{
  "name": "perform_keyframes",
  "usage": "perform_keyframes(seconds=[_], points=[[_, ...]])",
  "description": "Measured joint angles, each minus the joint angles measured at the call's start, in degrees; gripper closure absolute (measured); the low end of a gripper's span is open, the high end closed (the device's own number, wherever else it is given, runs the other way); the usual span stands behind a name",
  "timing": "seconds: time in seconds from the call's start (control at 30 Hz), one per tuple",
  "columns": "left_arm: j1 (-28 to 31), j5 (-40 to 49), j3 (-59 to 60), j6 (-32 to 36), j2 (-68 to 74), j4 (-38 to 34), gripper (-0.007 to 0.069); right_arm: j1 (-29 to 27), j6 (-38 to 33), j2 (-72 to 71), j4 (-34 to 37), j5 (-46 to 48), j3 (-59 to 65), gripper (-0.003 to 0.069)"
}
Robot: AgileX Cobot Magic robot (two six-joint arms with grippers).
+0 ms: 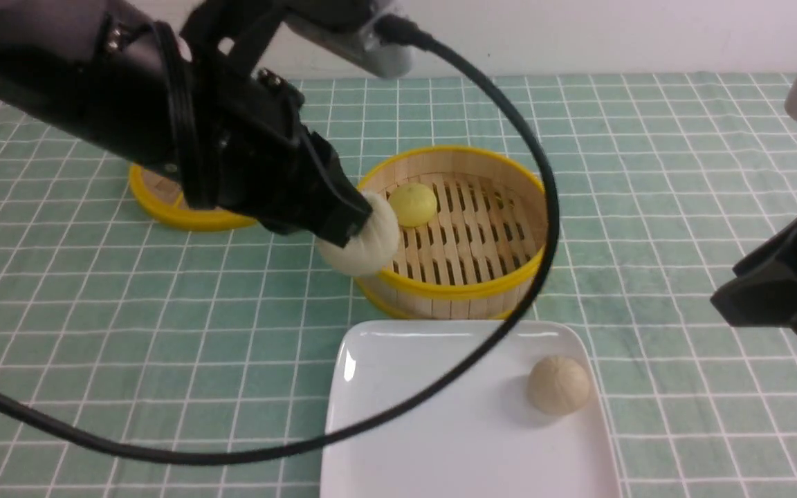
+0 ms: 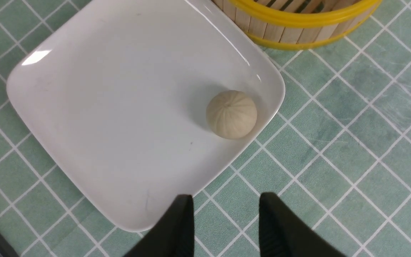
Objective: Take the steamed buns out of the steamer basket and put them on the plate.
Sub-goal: Use the left arm to put the steamed stuffed bun into the plate
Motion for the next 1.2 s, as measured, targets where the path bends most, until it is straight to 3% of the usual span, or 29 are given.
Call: perform_keyframes(seconds=[0.13,0.37,0.77,1.2], points=[[0.00,-1.87,5.20,7.45,5.13,-9.21,0.0598,0.00,-0.07,0.00,0.00,0.00,0.00,0.0384],[0.00,-7.73,7.20,15.95,18.24,-15.07,0.0598,0.00,-0.65,0.00,0.40,0.06,0.00,0.0384],[-0.92,-10.63,7.20,29.00,24.36,-26.50,0.0596,0.00,-0.82,0.00,2.92,0.12,0.00,0.0384],[-4.35,-19.78,7.14,31.57,27.45,-27.54,0.0591,0.00,-0.84,0.00,2.98,1.52,0.00,0.0384]])
